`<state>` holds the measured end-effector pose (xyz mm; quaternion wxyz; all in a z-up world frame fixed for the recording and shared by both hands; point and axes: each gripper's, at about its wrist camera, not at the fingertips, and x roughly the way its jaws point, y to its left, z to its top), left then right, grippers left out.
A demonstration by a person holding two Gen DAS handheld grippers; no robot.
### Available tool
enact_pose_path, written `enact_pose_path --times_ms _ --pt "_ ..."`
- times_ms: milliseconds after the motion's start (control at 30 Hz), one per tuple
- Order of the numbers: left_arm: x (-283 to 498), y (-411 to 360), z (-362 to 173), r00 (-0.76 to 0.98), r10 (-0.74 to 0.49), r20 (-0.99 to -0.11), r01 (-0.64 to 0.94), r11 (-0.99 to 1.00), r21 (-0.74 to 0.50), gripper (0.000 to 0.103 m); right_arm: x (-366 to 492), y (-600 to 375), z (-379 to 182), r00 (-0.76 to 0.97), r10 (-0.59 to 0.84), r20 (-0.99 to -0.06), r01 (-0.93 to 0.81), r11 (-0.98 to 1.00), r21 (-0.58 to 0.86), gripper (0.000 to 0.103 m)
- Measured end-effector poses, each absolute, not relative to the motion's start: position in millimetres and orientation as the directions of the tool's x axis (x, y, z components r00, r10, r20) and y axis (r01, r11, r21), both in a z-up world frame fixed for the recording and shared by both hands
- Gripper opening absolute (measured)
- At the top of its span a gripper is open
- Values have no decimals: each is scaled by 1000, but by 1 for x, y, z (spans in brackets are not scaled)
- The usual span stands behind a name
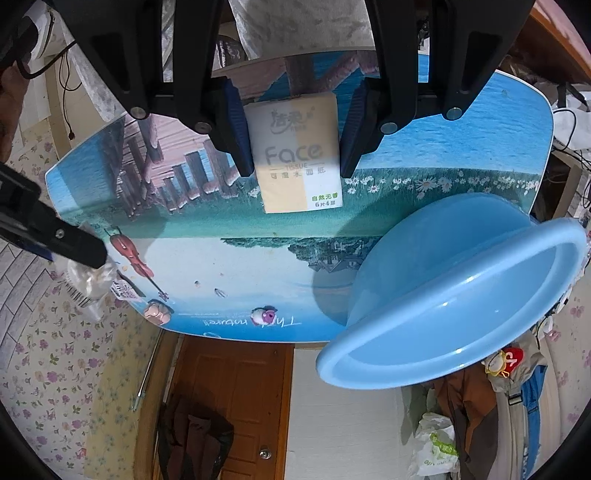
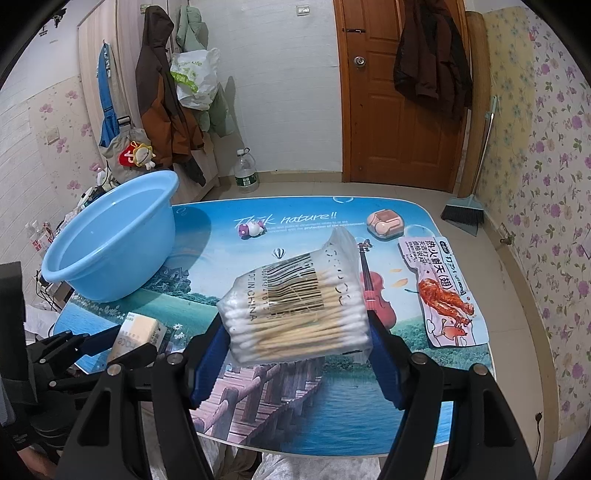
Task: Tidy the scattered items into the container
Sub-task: 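Lift the cotton swab bag with the right gripper while the left holds the Face tissue pack, then carry the Face tissue pack and swab bag over the blue basin with both grippers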
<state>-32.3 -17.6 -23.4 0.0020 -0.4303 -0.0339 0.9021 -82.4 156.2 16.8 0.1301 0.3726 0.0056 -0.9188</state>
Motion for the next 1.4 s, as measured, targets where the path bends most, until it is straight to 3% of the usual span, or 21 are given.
enact_pose_path --times_ms 733,1400 --pt "-19 -27 47 -737 39 -675 13 -997 -71 44 -82 146 29 -704 -253 -663 264 -961 86 72" --pt "-19 -101 90 -788 -90 -609 149 -988 -47 45 -90 79 64 -715 -335 -613 384 -922 55 72"
